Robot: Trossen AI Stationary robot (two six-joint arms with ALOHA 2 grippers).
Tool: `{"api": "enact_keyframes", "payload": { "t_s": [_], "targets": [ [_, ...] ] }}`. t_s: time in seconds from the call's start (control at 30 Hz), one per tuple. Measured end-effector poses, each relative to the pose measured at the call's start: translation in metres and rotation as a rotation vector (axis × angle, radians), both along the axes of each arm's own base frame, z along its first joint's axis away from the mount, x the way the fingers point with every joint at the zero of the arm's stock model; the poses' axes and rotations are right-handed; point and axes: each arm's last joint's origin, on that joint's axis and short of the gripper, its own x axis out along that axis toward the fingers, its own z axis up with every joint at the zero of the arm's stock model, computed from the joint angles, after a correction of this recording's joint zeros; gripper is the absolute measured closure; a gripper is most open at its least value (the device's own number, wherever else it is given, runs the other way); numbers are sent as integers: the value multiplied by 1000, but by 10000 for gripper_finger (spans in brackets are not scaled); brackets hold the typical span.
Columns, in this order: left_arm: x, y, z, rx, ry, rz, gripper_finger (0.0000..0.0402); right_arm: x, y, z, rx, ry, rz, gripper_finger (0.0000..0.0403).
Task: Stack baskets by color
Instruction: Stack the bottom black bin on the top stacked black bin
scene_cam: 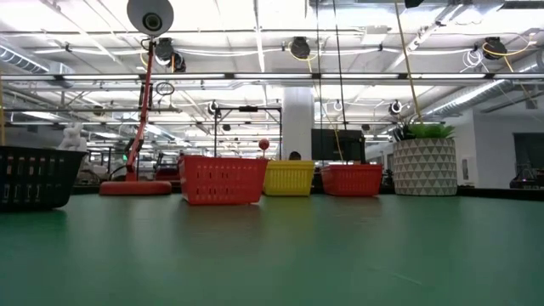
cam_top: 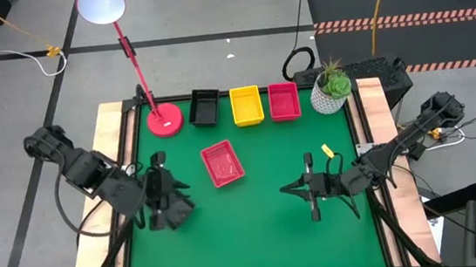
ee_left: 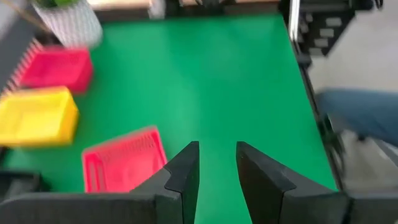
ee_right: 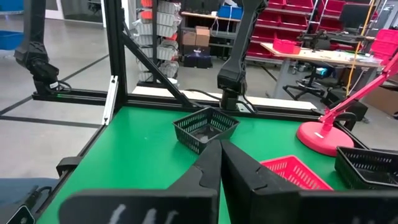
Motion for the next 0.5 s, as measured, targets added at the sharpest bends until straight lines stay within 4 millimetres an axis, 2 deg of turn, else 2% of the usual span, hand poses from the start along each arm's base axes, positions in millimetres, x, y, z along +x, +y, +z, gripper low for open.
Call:
{"api": "enact_keyframes", "payload": {
  "t_s": [0.23,0.5],
  "targets": [
    [-15,12,-7,-82,308,36,293,0,0,-1,-3,5,0,399],
    [-20,9,-23,-108,599,61,293,0,0,-2,-3,17,-1,399]
  ]
}}
